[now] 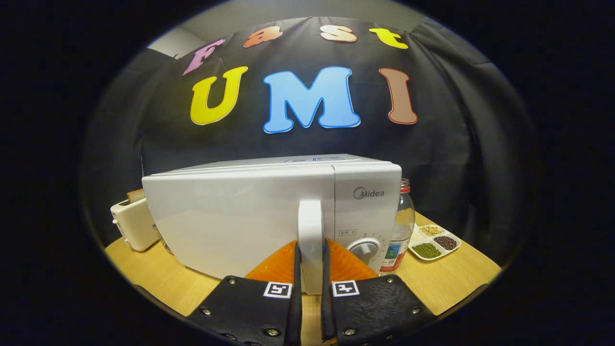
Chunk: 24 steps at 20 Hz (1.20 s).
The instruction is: Open the microwave, put the food inside, and close the microwave door.
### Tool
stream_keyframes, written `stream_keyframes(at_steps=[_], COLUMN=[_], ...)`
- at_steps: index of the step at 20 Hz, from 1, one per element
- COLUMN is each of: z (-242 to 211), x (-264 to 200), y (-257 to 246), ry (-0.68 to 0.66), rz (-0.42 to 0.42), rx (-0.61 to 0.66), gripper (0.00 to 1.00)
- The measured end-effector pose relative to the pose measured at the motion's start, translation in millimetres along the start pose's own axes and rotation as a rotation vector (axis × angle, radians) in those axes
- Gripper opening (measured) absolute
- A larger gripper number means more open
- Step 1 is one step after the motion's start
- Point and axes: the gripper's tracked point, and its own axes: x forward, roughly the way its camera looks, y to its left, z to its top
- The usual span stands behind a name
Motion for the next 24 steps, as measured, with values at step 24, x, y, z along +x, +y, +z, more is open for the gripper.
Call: stream_keyframes(at_steps=[24], z=[-32], x=[-168], y=[86], ry=[0.0], rz=[0.332], rx=[-0.139], gripper=[0.11])
